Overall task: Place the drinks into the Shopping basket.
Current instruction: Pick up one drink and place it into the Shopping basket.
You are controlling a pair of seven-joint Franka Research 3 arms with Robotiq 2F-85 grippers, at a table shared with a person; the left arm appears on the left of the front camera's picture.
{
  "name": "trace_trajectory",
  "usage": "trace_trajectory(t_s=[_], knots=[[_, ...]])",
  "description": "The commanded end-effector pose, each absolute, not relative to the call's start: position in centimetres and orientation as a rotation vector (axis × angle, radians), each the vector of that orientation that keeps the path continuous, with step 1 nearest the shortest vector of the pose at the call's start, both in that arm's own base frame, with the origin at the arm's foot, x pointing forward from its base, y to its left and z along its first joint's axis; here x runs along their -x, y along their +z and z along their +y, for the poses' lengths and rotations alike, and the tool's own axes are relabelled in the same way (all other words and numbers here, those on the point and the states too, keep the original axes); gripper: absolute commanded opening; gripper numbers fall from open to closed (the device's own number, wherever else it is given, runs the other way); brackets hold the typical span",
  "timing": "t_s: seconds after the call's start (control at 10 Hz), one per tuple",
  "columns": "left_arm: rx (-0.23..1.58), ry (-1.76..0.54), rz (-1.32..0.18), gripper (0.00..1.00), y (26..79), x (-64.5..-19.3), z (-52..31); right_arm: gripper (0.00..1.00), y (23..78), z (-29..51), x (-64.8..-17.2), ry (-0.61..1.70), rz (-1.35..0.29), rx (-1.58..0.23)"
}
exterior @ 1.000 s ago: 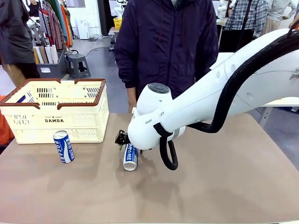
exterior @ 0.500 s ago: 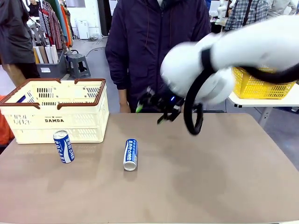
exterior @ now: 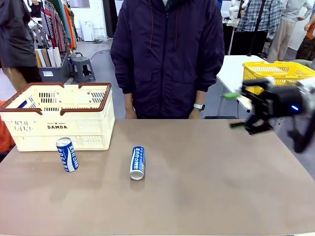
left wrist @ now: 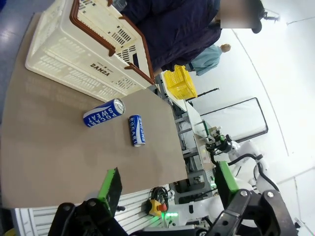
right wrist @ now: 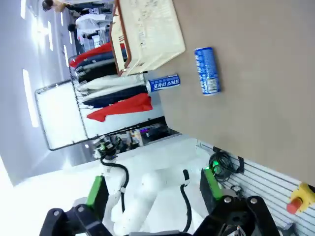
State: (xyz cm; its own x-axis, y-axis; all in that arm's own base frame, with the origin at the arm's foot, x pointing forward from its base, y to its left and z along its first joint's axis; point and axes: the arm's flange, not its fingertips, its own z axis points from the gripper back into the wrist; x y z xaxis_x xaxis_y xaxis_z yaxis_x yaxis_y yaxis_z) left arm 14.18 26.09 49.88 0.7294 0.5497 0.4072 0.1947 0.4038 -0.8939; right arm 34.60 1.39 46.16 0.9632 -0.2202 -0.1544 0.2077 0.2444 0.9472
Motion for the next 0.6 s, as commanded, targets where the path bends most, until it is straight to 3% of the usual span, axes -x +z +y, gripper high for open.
trace_trajectory(t_s=[0.0, 0.2, 0.5], knots=[[1.166, 0.241, -0.786, 1.0, 50.0, -14.0, 26.1, 1.0, 43.9, -0.9, -33.8, -0.216, 0.025, -1.336], [1.166, 0.241, -0.786, 1.0, 50.0, -14.0, 26.1, 1.0, 42.0, -5.1, -31.1, -0.176, -0.029, -1.519], [1.166, 0.241, -0.786, 1.0, 50.0, -14.0, 26.1, 1.0, 41.9, -10.1, -23.0, -0.156, -0.184, -1.592]])
